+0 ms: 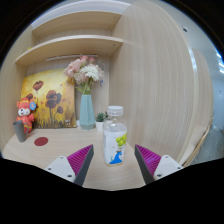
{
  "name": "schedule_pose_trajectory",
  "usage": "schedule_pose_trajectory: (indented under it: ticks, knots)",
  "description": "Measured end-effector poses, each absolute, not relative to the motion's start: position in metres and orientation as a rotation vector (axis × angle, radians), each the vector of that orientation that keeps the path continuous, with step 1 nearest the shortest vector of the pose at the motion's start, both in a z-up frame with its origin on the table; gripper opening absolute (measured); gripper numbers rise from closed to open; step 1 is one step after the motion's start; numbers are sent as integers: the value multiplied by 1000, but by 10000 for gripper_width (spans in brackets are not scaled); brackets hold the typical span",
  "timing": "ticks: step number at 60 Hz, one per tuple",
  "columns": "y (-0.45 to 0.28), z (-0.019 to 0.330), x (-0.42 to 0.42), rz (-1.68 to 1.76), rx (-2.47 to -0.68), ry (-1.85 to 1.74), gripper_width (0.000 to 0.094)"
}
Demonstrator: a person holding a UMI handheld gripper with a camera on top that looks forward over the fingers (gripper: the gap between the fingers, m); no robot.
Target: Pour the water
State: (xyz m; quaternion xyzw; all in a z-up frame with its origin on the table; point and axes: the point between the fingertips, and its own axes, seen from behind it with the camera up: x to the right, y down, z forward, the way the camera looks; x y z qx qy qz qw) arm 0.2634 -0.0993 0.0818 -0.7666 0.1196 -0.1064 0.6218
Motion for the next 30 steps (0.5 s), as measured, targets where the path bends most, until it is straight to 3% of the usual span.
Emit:
schedule_pose_trajectory:
  ticks: [12,22,30]
  knots:
    - [-47,81,292,-249,-1758,250,823]
    - [-22,87,293,-250,-1734,210,591]
    - [-16,89,289,-278,-1709,187,503]
